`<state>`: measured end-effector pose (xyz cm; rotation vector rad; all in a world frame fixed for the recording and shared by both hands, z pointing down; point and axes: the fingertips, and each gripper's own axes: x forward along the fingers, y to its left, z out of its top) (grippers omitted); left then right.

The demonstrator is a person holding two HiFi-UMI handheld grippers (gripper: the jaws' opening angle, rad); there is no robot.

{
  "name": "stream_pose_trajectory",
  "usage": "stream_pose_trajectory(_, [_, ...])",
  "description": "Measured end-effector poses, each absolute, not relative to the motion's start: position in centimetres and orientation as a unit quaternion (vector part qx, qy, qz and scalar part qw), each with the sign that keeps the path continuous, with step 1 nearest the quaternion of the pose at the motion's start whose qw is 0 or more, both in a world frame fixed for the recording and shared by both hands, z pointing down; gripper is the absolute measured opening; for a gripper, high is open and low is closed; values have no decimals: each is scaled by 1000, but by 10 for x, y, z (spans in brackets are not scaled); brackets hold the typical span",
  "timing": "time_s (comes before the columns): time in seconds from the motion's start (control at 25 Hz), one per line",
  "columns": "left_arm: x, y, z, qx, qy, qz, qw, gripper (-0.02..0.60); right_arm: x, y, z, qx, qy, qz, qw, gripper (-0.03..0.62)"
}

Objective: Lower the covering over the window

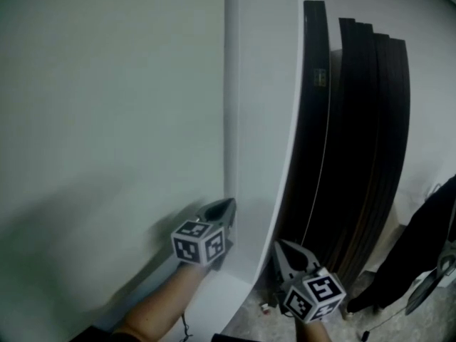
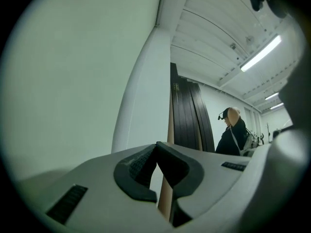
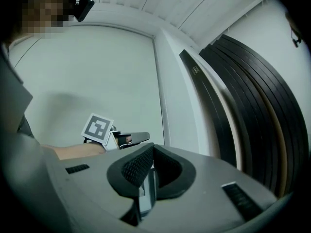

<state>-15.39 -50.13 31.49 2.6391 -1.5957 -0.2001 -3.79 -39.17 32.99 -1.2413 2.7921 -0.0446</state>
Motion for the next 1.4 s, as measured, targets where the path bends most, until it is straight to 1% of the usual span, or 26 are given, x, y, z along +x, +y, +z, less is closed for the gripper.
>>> stream_pose_trajectory(0.08, [-158,-527,308,848,-524,-66,30,-4,-37,-408,328,-404,914,-15,37,-3])
stream_pose_trajectory(0.12, [-159,-539,305,846,-528,-64,32,58,-35,-416,327,-404,914,-15,33,-3])
stream_pose_trajectory(0.16, [-161,-549,302,843,-533,-61,31,94,-34,-422,325,-404,914,-15,30,-3])
stream_pose_trajectory(0.36, [-168,-582,294,830,-555,-53,31,97,-32,-442,322,-395,918,-25,27,-3])
stream_pose_trajectory(0.64, [-167,-625,306,821,-567,-36,44,97,-33,-462,325,-389,920,-29,26,-4])
stream_pose_trajectory(0.72, [-165,-633,306,822,-567,-33,43,120,-31,-466,325,-390,920,-29,24,-4])
stream_pose_trajectory(0.8, [-166,-643,306,821,-568,-29,43,127,-29,-470,325,-392,919,-29,23,-3])
stream_pose_trajectory(1.08, [-177,-673,297,821,-569,-20,36,127,-31,-474,326,-394,919,-21,20,-3])
stream_pose_trajectory(1.12, [-175,-672,297,826,-563,-20,35,83,-31,-474,327,-395,918,-24,19,-4])
stream_pose_trajectory(1.16, [-173,-669,297,831,-555,-23,35,17,-30,-474,329,-395,918,-26,19,-4])
stream_pose_trajectory(1.28, [-163,-653,301,850,-526,-31,29,17,-30,-474,332,-393,919,-28,19,-4])
stream_pose_trajectory(1.4, [-147,-633,301,869,-494,-18,11,15,-31,-477,326,-390,920,-27,24,-3])
